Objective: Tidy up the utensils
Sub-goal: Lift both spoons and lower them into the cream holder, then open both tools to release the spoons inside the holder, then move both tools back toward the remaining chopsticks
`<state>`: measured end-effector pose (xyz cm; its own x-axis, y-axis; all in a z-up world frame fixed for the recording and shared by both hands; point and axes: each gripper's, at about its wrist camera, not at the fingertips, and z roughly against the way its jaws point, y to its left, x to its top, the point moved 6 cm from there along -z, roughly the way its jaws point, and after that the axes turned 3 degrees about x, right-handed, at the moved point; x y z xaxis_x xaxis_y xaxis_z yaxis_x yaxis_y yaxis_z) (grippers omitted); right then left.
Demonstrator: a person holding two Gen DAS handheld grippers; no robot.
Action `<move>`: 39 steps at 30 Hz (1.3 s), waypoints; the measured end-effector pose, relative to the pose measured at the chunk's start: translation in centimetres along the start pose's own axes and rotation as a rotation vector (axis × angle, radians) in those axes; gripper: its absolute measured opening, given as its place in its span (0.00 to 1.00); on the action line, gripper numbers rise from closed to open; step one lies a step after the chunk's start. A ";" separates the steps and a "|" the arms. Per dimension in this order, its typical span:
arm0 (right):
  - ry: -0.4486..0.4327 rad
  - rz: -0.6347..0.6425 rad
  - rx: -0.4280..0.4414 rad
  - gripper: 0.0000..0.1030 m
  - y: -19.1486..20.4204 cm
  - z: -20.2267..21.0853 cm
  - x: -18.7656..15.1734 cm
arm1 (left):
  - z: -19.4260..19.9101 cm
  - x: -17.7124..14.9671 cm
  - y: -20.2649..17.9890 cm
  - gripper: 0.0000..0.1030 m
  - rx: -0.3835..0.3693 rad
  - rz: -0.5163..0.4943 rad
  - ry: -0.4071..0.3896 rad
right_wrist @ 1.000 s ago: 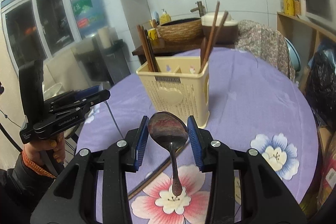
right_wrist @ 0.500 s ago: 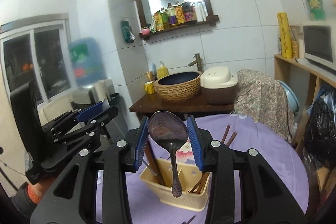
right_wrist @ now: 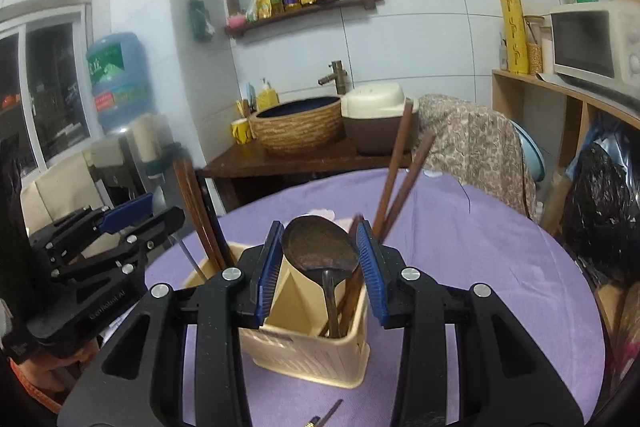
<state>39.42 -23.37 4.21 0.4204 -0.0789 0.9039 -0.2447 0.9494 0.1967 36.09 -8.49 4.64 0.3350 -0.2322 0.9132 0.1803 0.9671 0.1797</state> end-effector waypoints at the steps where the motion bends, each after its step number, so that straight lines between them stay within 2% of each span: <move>1: 0.004 0.006 -0.003 0.37 0.1 -0.1 -0.4 | -0.1 -0.3 -0.1 0.36 -0.002 -0.001 0.006; 8: 0.022 0.028 -0.028 0.38 -0.2 -0.5 -2.2 | -0.6 -2.0 -0.3 0.37 -0.017 -0.008 0.036; 11: 0.020 0.036 -0.039 0.40 -0.3 -0.3 -2.5 | -0.1 -2.3 -0.1 0.48 -0.017 0.001 0.032; 14: -0.004 0.024 -0.036 0.56 -0.5 0.7 -2.4 | 1.0 -2.5 0.5 0.59 -0.030 0.033 0.018; 15: -0.013 0.025 -0.039 0.57 -0.5 1.2 -2.4 | 1.5 -2.6 0.7 0.63 -0.034 0.044 0.010; 16: -0.015 0.028 -0.043 0.57 -0.4 1.5 -2.4 | 1.9 -2.7 0.8 0.64 -0.035 0.049 0.004; 19: -0.010 0.029 -0.055 0.68 -0.4 2.9 -3.1 | 3.7 -3.6 1.4 0.71 -0.026 0.064 -0.003; 21: 0.013 0.032 -0.076 0.80 -0.5 3.7 -4.0 | 4.5 -4.6 1.7 0.74 -0.022 0.077 0.011; 26: 0.109 0.045 -0.148 0.94 -0.9 5.7 -8.0 | 5.7 -9.1 1.7 0.75 -0.042 0.087 0.136; 28: 0.158 0.032 -0.172 0.94 -1.4 6.3 -10.3 | 6.2 -12.0 1.1 0.75 -0.073 0.082 0.212; 33: 0.249 -0.004 -0.246 0.94 -3.1 7.5 -15.3 | 7.3 -17.5 -1.5 0.75 -0.145 0.052 0.340; 37: 0.310 -0.028 -0.294 0.94 -4.1 8.8 -18.9 | 8.3 -19.4 -3.6 0.75 -0.197 0.025 0.388; 39: 0.328 -0.047 -0.296 0.94 -4.3 9.2 -19.9 | 8.6 -19.8 -4.7 0.69 -0.231 0.013 0.405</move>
<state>24.06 -28.71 -11.15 0.6920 -0.0685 0.7186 0.0217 0.9970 0.0741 20.67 -7.55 -11.20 0.6643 -0.2869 0.6902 0.3600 0.9321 0.0409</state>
